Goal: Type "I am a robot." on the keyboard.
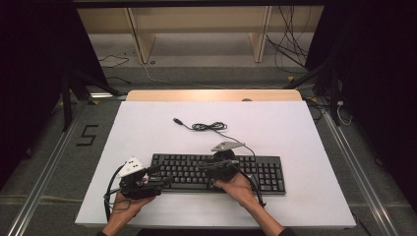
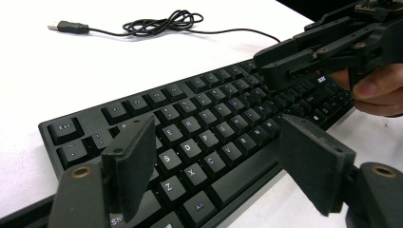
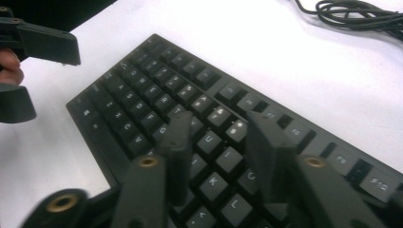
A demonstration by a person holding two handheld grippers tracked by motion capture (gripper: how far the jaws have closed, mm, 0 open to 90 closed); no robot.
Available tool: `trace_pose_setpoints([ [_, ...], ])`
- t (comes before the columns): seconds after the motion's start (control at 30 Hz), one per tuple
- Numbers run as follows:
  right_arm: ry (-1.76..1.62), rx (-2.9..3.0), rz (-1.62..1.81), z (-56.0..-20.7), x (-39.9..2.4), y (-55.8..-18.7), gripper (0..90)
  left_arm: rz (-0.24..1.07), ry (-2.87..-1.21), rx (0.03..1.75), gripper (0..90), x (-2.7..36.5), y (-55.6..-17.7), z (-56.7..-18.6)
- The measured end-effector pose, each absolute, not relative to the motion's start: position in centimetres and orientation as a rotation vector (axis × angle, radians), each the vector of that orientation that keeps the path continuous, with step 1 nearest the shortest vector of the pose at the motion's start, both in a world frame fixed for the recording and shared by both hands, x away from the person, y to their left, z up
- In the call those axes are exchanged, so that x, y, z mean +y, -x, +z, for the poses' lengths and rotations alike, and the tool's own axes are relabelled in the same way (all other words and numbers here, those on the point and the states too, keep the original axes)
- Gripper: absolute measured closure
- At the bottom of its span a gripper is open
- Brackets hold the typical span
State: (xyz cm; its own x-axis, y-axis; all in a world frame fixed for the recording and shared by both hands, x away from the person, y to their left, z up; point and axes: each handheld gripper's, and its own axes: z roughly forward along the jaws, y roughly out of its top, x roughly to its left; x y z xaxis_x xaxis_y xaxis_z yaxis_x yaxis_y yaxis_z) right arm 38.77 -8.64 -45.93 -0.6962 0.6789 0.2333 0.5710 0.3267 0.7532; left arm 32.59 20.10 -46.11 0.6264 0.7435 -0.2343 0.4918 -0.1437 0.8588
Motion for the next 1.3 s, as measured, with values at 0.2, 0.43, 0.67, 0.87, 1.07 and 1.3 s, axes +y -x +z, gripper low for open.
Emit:
trace_pose_setpoints([
  [0.2,-1.178,2.442,1.284,-46.0,-9.1,-38.9,80.6,0.301,-1.796,1.000,28.6,20.1,-32.6,-46.1],
  [0.43,-1.202,2.447,1.230,-46.4,-9.6,-39.3,89.9,0.302,-1.799,0.998,28.6,20.1,-32.6,-46.1],
  [0.67,-1.212,2.454,1.193,-46.9,-9.6,-39.5,90.0,0.302,-1.799,0.998,28.6,20.1,-32.6,-46.1],
  [0.87,-1.212,2.464,1.176,-47.2,-9.4,-39.6,90.0,0.302,-1.799,0.998,28.6,20.1,-32.6,-46.1],
  [1.07,-1.217,2.472,1.165,-47.4,-9.3,-39.6,90.0,0.302,-1.799,0.998,28.6,20.1,-32.6,-46.1],
  [1.3,-1.195,2.479,1.133,-47.7,-9.1,-39.5,90.0,0.301,-1.799,0.999,28.6,20.1,-32.6,-46.1],
])
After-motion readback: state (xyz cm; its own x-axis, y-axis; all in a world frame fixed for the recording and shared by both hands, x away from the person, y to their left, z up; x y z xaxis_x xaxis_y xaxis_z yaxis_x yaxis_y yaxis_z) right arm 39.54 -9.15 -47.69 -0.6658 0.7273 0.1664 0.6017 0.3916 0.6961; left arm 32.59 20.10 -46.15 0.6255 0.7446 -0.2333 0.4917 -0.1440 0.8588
